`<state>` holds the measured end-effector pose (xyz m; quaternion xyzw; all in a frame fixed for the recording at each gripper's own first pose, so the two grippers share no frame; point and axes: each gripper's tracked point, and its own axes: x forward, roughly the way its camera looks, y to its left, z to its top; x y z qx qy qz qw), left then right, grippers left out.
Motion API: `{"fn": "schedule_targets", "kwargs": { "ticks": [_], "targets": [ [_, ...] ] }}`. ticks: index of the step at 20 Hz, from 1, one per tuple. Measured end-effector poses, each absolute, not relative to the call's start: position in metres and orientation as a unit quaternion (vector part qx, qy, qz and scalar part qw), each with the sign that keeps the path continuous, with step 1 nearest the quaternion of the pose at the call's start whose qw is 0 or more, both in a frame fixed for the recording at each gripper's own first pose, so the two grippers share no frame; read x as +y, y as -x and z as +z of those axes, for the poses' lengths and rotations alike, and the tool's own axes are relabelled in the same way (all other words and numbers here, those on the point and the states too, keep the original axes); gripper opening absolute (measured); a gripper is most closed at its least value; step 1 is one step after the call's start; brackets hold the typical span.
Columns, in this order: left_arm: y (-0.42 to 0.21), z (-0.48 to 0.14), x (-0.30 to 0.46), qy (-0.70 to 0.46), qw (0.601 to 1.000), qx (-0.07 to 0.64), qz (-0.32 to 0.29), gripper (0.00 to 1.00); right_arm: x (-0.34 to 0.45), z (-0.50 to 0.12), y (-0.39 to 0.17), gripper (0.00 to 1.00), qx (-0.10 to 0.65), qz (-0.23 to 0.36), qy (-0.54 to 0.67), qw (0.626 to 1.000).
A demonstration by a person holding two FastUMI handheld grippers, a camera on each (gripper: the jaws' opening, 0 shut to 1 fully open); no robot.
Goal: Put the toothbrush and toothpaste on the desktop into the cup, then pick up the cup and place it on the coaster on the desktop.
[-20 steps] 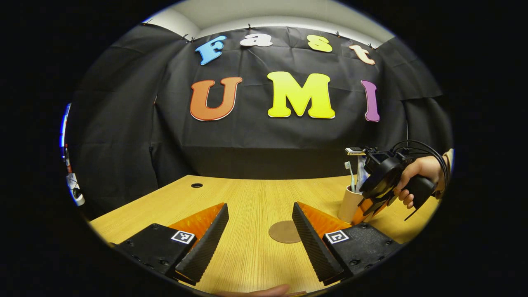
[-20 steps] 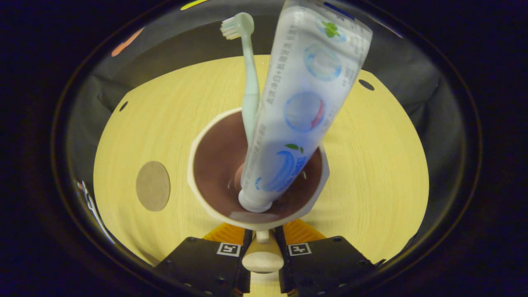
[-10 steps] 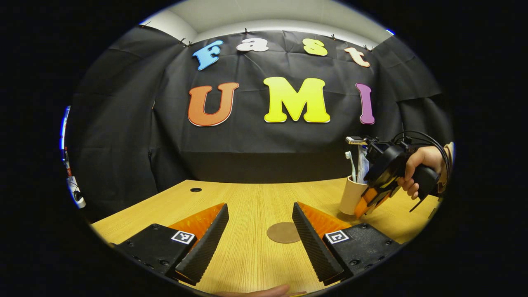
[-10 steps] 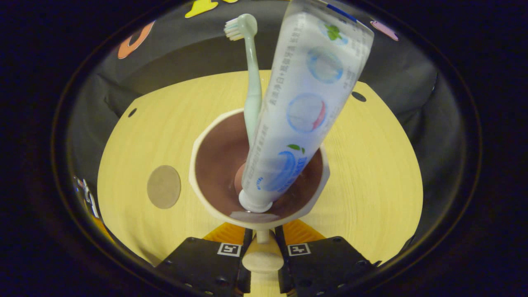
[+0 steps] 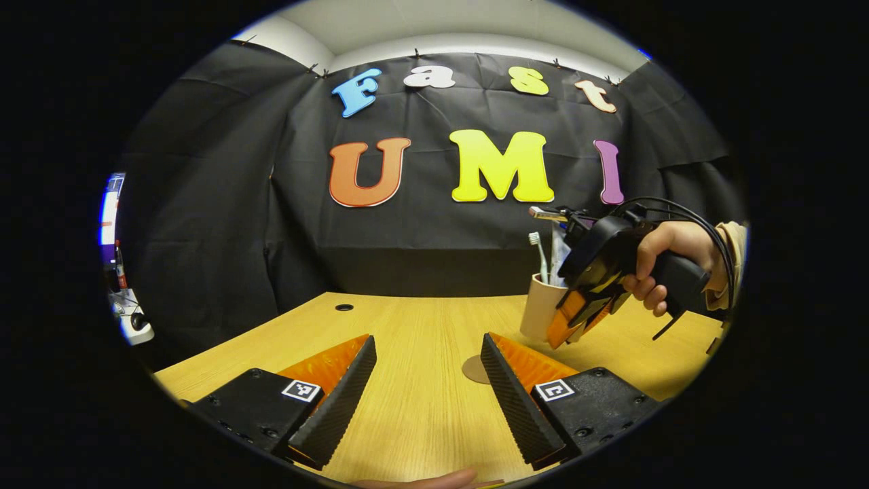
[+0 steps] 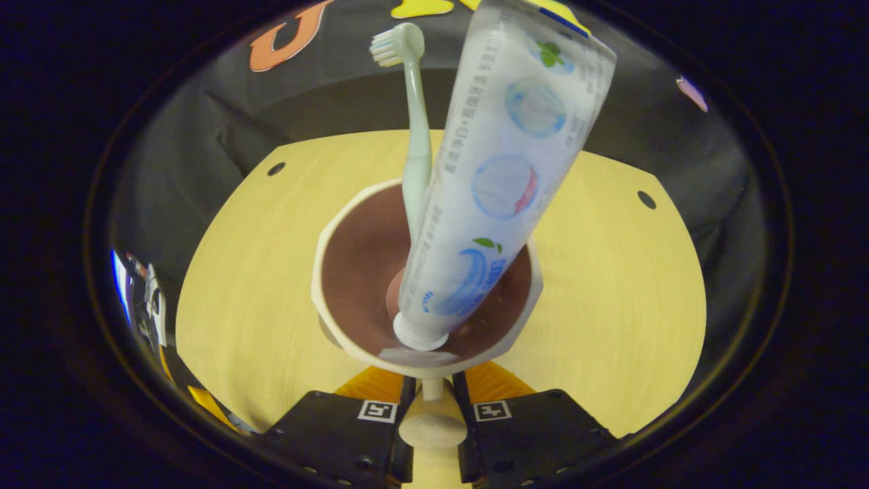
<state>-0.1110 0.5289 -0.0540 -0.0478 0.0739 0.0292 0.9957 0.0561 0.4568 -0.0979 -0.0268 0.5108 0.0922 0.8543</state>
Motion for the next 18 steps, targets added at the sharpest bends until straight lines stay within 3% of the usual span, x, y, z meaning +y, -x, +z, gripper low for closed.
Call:
{"fn": "schedule_targets", "kwargs": {
  "ticks": [5, 18],
  "targets": [
    [0.124, -0.054, 0.551, 0.043, 0.995, 0.069, 0.052, 0.98, 0.460, -0.103, -0.057, 0.26, 0.519, 0.125, 0.056, 0.843],
    [0.136, -0.053, 0.553, 0.026, 0.996, 0.063, 0.050, 0.98, 0.459, -0.098, -0.058, 0.26, 0.547, 0.118, 0.059, 0.827]
  ]
}}
